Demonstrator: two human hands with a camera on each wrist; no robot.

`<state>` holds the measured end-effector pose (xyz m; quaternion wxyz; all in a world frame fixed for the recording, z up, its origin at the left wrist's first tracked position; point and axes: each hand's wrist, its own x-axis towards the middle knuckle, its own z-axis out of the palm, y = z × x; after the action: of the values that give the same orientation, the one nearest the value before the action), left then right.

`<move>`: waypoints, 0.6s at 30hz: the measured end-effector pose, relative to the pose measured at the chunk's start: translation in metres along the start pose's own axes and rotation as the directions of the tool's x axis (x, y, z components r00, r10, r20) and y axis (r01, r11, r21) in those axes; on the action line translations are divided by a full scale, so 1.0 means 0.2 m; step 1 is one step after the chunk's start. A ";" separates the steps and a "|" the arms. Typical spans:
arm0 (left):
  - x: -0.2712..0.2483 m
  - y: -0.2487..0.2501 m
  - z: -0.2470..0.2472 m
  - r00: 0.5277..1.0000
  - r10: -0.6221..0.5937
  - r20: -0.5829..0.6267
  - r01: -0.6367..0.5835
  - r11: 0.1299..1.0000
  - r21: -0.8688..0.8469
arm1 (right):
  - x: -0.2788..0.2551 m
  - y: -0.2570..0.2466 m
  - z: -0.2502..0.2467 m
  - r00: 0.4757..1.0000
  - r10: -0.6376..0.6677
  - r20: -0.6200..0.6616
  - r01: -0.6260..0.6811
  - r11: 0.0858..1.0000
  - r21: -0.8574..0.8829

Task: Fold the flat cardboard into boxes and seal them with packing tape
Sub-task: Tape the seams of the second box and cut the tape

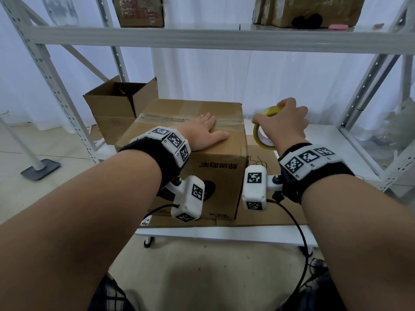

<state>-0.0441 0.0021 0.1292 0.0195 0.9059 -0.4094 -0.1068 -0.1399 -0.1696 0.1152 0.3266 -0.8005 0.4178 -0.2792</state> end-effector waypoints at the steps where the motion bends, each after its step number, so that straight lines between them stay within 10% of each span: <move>1: 0.00 0.00 0.00 1.000 -0.006 -0.004 0.006 1.000 0.002 | 0.00 -0.02 -0.01 1.000 0.003 -0.004 -0.003 1.000 0.013; 18: 0.09 0.07 0.02 0.996 -0.085 -0.025 0.086 0.996 0.013 | 0.01 -0.02 -0.06 0.999 -0.041 -0.020 0.039 0.993 -0.115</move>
<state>-0.0448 -0.0200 0.1239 0.0136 0.9240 -0.3707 -0.0933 -0.1449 -0.1735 0.1271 0.2697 -0.8229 0.4206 -0.2704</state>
